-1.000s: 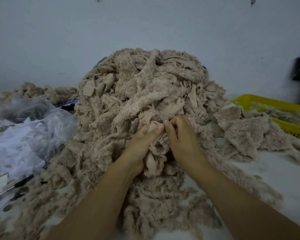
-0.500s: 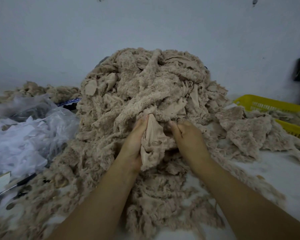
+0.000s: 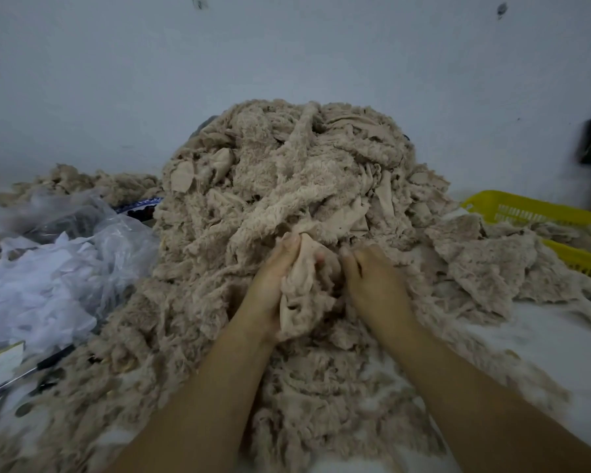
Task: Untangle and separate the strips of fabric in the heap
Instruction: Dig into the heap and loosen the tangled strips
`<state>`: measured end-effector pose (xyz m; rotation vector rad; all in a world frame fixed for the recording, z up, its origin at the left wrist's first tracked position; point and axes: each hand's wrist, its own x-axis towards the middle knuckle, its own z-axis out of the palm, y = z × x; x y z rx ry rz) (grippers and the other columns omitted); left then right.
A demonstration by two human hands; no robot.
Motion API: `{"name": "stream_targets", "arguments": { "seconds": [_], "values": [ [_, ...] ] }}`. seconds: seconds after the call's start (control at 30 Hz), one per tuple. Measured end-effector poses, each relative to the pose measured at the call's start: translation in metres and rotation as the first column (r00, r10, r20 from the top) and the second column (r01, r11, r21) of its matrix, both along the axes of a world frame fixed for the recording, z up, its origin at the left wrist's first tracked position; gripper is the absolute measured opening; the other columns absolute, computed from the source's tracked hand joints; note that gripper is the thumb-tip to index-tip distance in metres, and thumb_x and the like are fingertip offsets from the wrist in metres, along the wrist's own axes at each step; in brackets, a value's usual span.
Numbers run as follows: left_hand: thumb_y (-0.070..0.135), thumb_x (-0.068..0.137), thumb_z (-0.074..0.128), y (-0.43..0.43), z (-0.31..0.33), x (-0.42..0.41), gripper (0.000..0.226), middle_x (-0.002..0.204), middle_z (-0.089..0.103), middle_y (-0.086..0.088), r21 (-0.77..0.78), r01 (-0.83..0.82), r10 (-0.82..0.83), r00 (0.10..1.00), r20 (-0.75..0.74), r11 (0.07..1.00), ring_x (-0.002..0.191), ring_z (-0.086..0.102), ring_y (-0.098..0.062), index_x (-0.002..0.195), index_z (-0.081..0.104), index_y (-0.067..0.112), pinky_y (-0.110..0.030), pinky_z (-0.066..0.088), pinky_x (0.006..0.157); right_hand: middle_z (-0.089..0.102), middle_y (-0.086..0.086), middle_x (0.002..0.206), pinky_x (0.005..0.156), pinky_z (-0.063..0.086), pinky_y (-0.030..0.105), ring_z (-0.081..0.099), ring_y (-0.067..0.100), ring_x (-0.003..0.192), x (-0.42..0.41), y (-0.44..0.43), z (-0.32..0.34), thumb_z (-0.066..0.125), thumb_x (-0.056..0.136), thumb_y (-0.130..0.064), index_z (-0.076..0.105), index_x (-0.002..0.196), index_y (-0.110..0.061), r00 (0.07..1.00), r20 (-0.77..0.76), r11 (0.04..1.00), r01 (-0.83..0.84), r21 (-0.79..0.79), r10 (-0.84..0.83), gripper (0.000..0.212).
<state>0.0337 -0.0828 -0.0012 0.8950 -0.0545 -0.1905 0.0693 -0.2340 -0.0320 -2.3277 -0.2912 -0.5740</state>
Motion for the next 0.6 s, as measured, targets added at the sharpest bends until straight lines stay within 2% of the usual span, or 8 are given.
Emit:
{"name": "stream_targets", "arguments": {
  "seconds": [0.07, 0.13, 0.2, 0.27, 0.4, 0.47, 0.53, 0.6],
  "values": [
    [0.03, 0.094, 0.059, -0.001, -0.003, 0.001, 0.023, 0.099, 0.068, -0.016, 0.129, -0.069, 0.067, 0.998, 0.017, 0.989, 0.096, 0.065, -0.027, 0.1, 0.068, 0.01, -0.039, 0.052, 0.094, 0.043, -0.008, 0.084, 0.064, 0.03, 0.029, 0.043, 0.006, 0.073, -0.004, -0.002, 0.009, 0.028, 0.104, -0.045, 0.045, 0.08, -0.026, 0.994, 0.086, 0.985, -0.081, 0.153, 0.068, 0.034],
    [0.03, 0.09, 0.063, -0.003, -0.005, 0.002, 0.024, 0.089, 0.069, -0.011, 0.187, -0.078, 0.069, 0.996, 0.054, 0.979, 0.081, 0.066, -0.021, 0.101, 0.067, 0.009, -0.032, 0.056, 0.077, 0.049, -0.018, 0.087, 0.067, 0.038, 0.021, 0.05, -0.005, 0.081, -0.012, -0.002, 0.017, 0.026, 0.1, -0.057, 0.05, 0.088, -0.035, 0.973, 0.143, 0.942, -0.214, 0.26, 0.181, 0.035],
    [0.029, 0.092, 0.063, -0.007, -0.009, 0.004, 0.022, 0.084, 0.073, -0.01, 0.273, -0.059, 0.037, 0.996, 0.086, 0.96, 0.075, 0.071, -0.018, 0.096, 0.072, 0.009, -0.026, 0.057, 0.066, 0.058, -0.022, 0.1, 0.077, 0.044, 0.013, 0.055, -0.01, 0.096, -0.019, 0.006, 0.016, 0.027, 0.097, -0.064, 0.057, 0.112, -0.033, 0.942, 0.112, 0.905, -0.335, 0.263, 0.317, 0.046],
    [0.029, 0.098, 0.058, -0.01, -0.012, 0.002, 0.026, 0.086, 0.075, -0.011, 0.394, -0.045, 0.007, 0.995, 0.095, 0.918, 0.078, 0.073, -0.017, 0.094, 0.076, 0.012, -0.024, 0.057, 0.064, 0.062, -0.017, 0.094, 0.075, 0.048, 0.019, 0.059, -0.003, 0.088, -0.021, 0.013, 0.013, 0.028, 0.097, -0.063, 0.058, 0.104, -0.028, 0.915, 0.051, 0.885, -0.4, 0.239, 0.4, 0.047],
    [0.047, 0.087, 0.067, -0.008, -0.008, -0.003, 0.044, 0.094, 0.073, -0.011, 0.553, -0.031, -0.033, 0.994, 0.105, 0.833, 0.085, 0.071, -0.021, 0.1, 0.071, 0.005, -0.026, 0.056, 0.074, 0.054, -0.006, 0.068, 0.059, 0.04, 0.025, 0.051, 0.007, 0.062, -0.013, -0.001, 0.014, 0.031, 0.098, -0.054, 0.049, 0.071, -0.027, 0.95, 0.026, 0.922, -0.309, 0.233, 0.312, 0.043],
    [0.052, 0.072, 0.073, -0.007, -0.006, -0.003, 0.061, 0.096, 0.068, -0.012, 0.581, -0.025, -0.05, 0.992, 0.113, 0.813, 0.089, 0.065, -0.022, 0.106, 0.068, 0.002, -0.032, 0.052, 0.081, 0.053, -0.007, 0.061, 0.055, 0.038, 0.023, 0.05, 0.007, 0.058, -0.008, -0.008, 0.014, 0.033, 0.101, -0.05, 0.047, 0.063, -0.027, 0.969, -0.021, 0.965, -0.243, 0.093, 0.246, 0.046],
    [0.044, 0.069, 0.077, -0.003, -0.005, -0.004, 0.047, 0.092, 0.071, -0.009, 0.533, 0.025, -0.094, 0.99, 0.103, 0.846, 0.084, 0.067, -0.019, 0.098, 0.072, 0.006, -0.029, 0.055, 0.077, 0.054, -0.002, 0.061, 0.058, 0.04, 0.031, 0.053, 0.016, 0.06, -0.002, -0.008, 0.013, 0.033, 0.102, -0.049, 0.045, 0.061, -0.024, 0.985, -0.051, 0.984, -0.166, -0.06, 0.163, 0.049],
    [0.031, 0.073, 0.082, 0.005, -0.001, -0.008, 0.022, 0.085, 0.072, -0.011, 0.325, 0.104, -0.13, 0.99, 0.059, 0.94, 0.073, 0.07, -0.02, 0.084, 0.076, 0.013, -0.028, 0.059, 0.068, 0.051, 0.001, 0.062, 0.06, 0.039, 0.035, 0.053, 0.025, 0.064, 0.004, -0.011, 0.01, 0.032, 0.104, -0.047, 0.045, 0.063, -0.02, 0.994, -0.094, 0.987, -0.063, -0.15, 0.049, 0.05]
  ]
}}
